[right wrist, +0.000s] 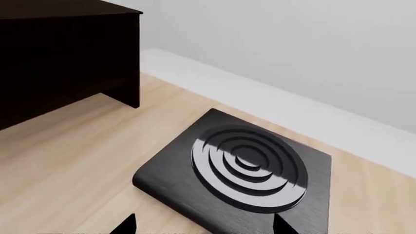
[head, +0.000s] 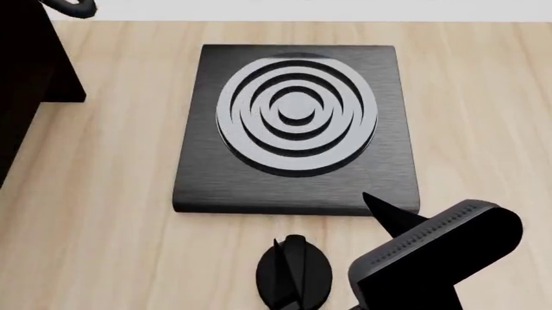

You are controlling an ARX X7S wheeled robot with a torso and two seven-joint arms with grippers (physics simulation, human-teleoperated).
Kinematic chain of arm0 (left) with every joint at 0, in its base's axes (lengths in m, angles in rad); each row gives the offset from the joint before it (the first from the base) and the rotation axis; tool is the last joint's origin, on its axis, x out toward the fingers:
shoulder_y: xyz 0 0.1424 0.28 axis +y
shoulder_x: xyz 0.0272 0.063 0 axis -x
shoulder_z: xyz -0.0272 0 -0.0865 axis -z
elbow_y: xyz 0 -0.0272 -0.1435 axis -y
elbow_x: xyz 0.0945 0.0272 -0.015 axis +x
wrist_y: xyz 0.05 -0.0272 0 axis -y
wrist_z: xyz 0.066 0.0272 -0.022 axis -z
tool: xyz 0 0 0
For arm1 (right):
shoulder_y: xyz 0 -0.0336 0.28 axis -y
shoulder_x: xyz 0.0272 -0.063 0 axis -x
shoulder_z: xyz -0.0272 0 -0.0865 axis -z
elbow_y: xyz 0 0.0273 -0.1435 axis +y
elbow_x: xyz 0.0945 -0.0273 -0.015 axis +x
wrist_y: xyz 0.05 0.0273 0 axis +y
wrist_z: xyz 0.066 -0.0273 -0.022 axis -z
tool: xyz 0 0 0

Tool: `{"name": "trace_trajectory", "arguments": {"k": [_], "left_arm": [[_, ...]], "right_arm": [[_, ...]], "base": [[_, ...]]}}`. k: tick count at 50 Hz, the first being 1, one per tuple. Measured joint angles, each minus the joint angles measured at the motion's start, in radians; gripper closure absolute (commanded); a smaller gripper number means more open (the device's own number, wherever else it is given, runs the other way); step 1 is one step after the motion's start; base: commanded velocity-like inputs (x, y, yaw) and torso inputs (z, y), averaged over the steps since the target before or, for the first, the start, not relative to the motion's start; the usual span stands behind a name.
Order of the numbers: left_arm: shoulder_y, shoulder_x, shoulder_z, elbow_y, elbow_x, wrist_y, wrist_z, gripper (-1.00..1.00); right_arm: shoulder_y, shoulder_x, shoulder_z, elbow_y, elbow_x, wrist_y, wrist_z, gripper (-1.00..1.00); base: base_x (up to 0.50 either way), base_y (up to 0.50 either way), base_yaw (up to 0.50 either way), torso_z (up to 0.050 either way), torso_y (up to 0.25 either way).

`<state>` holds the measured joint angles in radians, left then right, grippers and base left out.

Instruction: Put the frying pan on the cabinet shelf.

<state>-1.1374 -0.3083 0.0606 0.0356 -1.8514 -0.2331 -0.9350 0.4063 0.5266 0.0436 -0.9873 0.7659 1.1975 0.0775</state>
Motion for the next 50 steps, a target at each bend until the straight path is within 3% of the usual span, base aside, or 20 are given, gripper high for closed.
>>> {"name": "trace_trajectory", "arguments": {"k": [21, 50], "left_arm": [[0.074, -0.007, -0.1, 0.029, -0.039, 0.075, 0.027, 1.0], [0.286, -0.003, -0.203, 0.071, -0.062, 0.143, 0.08, 1.0]], "right_arm": [[-0.01, 0.016, -0.036, 0.013, 0.01, -0.029, 0.023, -1.0], [-0.033, 0.031, -0.078, 0.03, 0.006, -0.077, 0.043, -1.0]], "base": [[0.0, 0.0, 0.0, 0.0, 0.002], [0.0, 0.0, 0.0, 0.0, 0.001]]}}
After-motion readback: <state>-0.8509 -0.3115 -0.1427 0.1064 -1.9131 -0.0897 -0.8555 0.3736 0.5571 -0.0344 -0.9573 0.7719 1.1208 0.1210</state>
